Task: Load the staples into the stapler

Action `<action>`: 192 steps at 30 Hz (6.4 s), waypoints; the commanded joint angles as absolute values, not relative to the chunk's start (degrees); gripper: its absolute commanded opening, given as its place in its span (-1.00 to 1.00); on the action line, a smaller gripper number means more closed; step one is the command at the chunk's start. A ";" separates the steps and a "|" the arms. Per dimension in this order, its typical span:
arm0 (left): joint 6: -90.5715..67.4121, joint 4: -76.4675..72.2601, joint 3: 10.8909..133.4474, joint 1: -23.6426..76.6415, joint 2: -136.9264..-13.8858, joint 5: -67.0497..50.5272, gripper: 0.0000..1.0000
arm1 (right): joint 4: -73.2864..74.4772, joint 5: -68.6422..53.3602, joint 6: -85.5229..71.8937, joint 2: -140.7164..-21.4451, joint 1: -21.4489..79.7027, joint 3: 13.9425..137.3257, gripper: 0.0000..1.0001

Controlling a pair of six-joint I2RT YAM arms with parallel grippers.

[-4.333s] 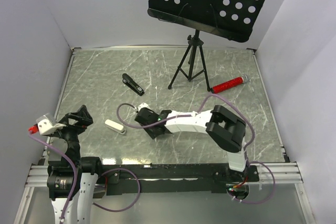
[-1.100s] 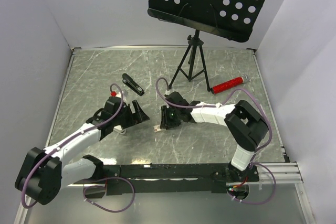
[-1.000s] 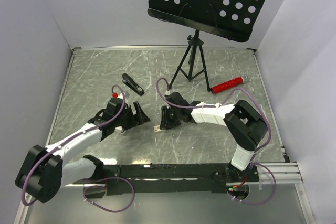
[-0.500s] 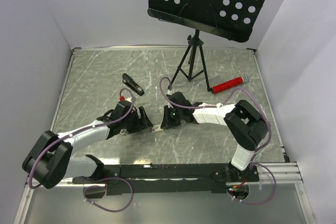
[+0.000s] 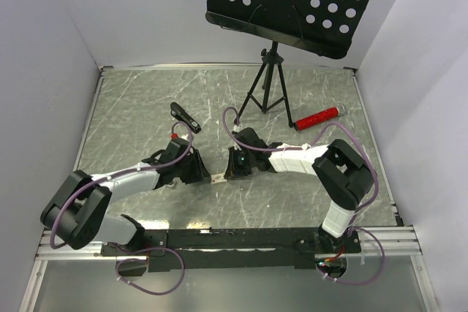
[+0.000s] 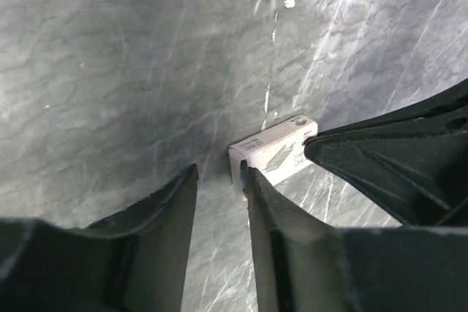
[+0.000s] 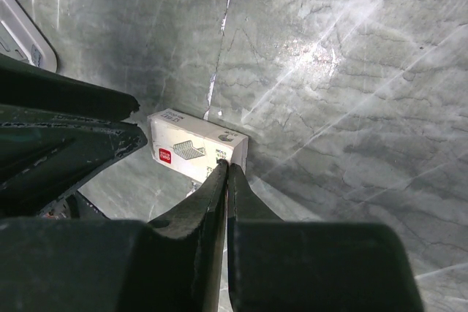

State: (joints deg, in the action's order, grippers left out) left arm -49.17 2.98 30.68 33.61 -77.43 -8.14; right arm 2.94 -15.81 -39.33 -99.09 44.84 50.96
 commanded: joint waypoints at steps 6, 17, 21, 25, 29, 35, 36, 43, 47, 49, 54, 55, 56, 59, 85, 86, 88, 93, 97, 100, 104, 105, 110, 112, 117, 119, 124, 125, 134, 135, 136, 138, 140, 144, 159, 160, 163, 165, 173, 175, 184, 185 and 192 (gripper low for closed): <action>-48.34 2.54 34.72 34.80 -79.36 -7.91 -0.40 | 3.95 -14.68 -38.50 -98.17 44.56 50.80 -0.87; -47.46 7.56 36.04 36.21 -78.84 -5.72 -0.50 | 3.78 -14.41 -39.02 -98.17 44.56 51.06 -0.87; -47.11 8.44 36.03 36.65 -78.40 -5.28 -0.52 | 3.43 -14.59 -39.29 -98.26 44.56 50.89 -0.87; -46.85 8.17 36.30 37.00 -79.80 -5.01 -0.59 | 2.90 -14.77 -39.64 -98.53 44.56 50.89 -0.87; -46.50 8.52 37.88 37.53 -81.47 -4.92 -0.66 | 2.02 -15.38 -40.16 -98.70 44.56 50.80 -0.87; -46.14 8.70 39.37 38.41 -82.44 -4.48 -0.63 | 0.18 -16.87 -41.22 -97.82 44.65 49.57 -0.85; -46.14 8.96 39.37 38.58 -82.53 -4.48 -0.63 | 0.18 -17.05 -41.39 -97.74 44.65 49.31 -0.83; -45.97 8.79 39.64 38.67 -83.41 -4.83 -0.89 | -3.69 -18.89 -42.89 -97.82 44.39 48.08 -0.82; -46.05 8.88 39.90 38.58 -83.67 -4.48 -0.98 | -5.19 -19.78 -43.42 -97.56 43.86 47.02 -0.95; -46.05 9.14 40.16 38.67 -83.76 -3.96 -0.98 | -4.75 -19.25 -43.33 -96.86 43.42 46.50 -1.00; -45.62 9.93 41.66 38.58 -84.37 -2.90 -0.98 | -2.73 -17.58 -42.10 -94.66 42.01 45.70 -1.00; -45.44 9.84 42.36 38.67 -84.55 -2.64 -0.98 | -1.42 -16.97 -41.49 -94.40 41.84 45.79 -1.00; -45.35 9.93 42.80 38.58 -84.81 -2.55 -0.98 | -0.88 -16.44 -41.22 -94.05 41.75 45.88 -1.00; -44.56 10.28 44.91 38.67 -86.22 -2.72 -0.98 | 1.56 -14.77 -40.43 -92.90 41.22 45.97 -1.00; -41.57 8.70 51.85 38.58 -96.77 -5.89 -0.98 | 6.41 -13.80 -37.88 -89.30 32.61 41.84 -1.00; -41.57 8.70 51.86 38.58 -96.77 -5.89 -0.98 | 6.42 -13.89 -37.45 -89.21 32.43 41.84 -1.00; -41.66 8.79 51.94 38.58 -97.03 -5.98 -0.98 | 6.77 -14.06 -36.92 -88.95 31.99 41.84 -1.00; -41.57 9.23 52.12 38.58 -96.94 -5.98 -0.98 | 7.39 -14.94 -35.86 -88.59 31.03 41.75 -1.00; -41.66 9.84 52.38 38.58 -96.68 -5.89 -0.98 | 4.40 -17.40 -36.30 -87.11 31.11 40.78 -0.91; -41.57 10.19 52.82 38.76 -96.68 -5.80 -0.98 | 0.71 -18.72 -38.05 -85.70 31.11 39.20 -0.75; -41.49 11.95 54.14 38.93 -96.77 -4.75 -0.97 | -4.48 -20.48 -40.33 -84.73 31.11 37.62 -0.48; -41.31 12.21 54.40 38.94 -96.77 -4.31 -0.98 | -5.09 -20.57 -40.60 -84.55 31.11 37.18 -0.34; -40.78 13.36 55.72 39.55 -97.03 -3.52 -0.98 | -9.58 -22.85 -42.36 -85.86 31.11 36.82 -0.14; -40.78 13.53 55.98 39.55 -97.38 -3.51 -0.98 | -11.67 -23.46 -42.98 -87.18 31.03 36.56 -0.13; -40.78 13.45 55.99 39.81 -98.00 -3.69 -0.98 | -14.76 -24.87 -45.09 -90.17 31.11 36.65 -0.14; -40.78 13.54 56.07 39.81 -98.26 -3.60 -0.98 | -14.07 -24.44 -45.35 -90.79 31.11 36.91 -0.14; -40.78 13.62 56.16 39.82 -98.44 -3.60 -0.98 | -12.66 -21.71 -45.26 -90.97 31.11 36.56 -0.16; -40.78 13.71 56.25 39.90 -98.52 -3.60 -0.98 | -12.40 -21.45 -45.18 -90.97 31.03 36.39 -0.17; -40.61 13.97 56.25 39.90 -98.17 -3.43 -0.98 | -16.78 -24.87 -46.05 -93.25 31.11 36.83 -0.35; -40.69 13.89 56.25 39.82 -98.17 -3.60 -0.98 | -17.14 -24.96 -46.23 -93.51 31.03 36.83 -0.40; -40.69 13.97 56.25 39.90 -98.26 -3.60 -0.98 | -17.31 -24.87 -46.40 -93.52 30.94 36.74 -0.44; -40.69 13.89 56.25 39.81 -98.26 -3.60 -0.98 | -16.97 -24.70 -46.41 -93.52 30.94 36.74 -0.59; -40.69 13.89 56.16 39.90 -98.26 -3.60 -0.98 | -16.35 -24.17 -46.06 -92.99 30.94 36.48 -0.81; -40.69 13.80 55.99 39.90 -98.26 -3.60 -0.98 | -14.68 -23.73 -44.74 -91.76 30.41 35.95 -1.00; -40.61 13.89 56.69 39.90 -98.61 -4.13 -0.98 | -11.34 -21.98 -41.49 -87.19 26.46 32.26 -1.00; -40.61 13.89 56.78 39.90 -98.61 -4.04 -0.98 | -10.47 -21.36 -41.31 -86.84 26.19 31.99 -1.00; -40.43 13.97 57.04 39.90 -98.61 -3.87 -0.98 | -9.14 -20.57 -40.78 -85.52 24.96 31.56 -1.00; -40.43 13.97 56.95 39.90 -98.53 -3.87 -0.98 | -8.00 -19.87 -40.43 -84.38 23.91 31.20 -1.00; -40.69 13.89 56.95 39.99 -98.53 -3.34 -0.82 | -5.19 -17.58 -40.34 -81.74 21.10 29.89 -1.00; -40.95 13.89 56.69 39.99 -98.09 -3.08 -0.68 | -4.92 -17.32 -40.69 -81.56 20.92 29.62 -0.97; -41.22 15.73 56.60 39.99 -93.08 -0.18 0.12 | -0.36 -13.37 -39.03 -78.05 20.83 30.58 -0.19; -41.05 16.17 56.86 39.82 -91.68 2.43 0.21 | -0.26 -12.92 -38.50 -77.61 21.00 30.67 -0.11; -41.92 21.44 56.60 38.15 -82.10 9.21 0.86 | 7.64 -8.00 -34.81 -72.78 23.37 34.70 0.56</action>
State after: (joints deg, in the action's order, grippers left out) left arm -41.04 18.41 55.22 39.27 -89.38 2.83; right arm 2.59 -12.71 -38.11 -76.82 21.56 30.94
